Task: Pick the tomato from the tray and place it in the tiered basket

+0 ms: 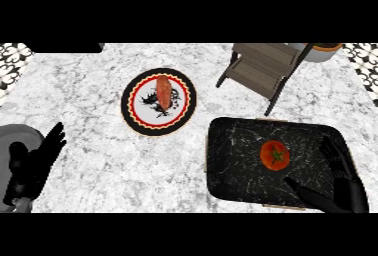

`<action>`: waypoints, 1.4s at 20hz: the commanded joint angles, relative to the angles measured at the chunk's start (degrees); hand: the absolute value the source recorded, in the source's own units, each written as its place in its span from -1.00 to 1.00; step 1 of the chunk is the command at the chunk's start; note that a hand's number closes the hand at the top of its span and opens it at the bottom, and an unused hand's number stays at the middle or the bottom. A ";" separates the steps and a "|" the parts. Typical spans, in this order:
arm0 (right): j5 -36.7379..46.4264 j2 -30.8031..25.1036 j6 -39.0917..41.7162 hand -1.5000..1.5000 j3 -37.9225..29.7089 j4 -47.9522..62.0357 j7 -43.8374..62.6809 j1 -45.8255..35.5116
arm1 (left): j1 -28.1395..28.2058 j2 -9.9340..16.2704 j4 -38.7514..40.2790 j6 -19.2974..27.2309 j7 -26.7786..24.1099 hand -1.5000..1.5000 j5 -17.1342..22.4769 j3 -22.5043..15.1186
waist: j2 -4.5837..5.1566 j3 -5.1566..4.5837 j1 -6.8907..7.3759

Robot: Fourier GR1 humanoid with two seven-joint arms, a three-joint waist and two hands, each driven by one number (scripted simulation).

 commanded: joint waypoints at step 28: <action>5.06 -15.93 23.96 -1.00 1.04 -21.70 53.62 -4.77 | 2.03 -6.39 -5.59 -2.77 4.90 0.00 -5.82 5.29 | -0.14 0.16 -0.19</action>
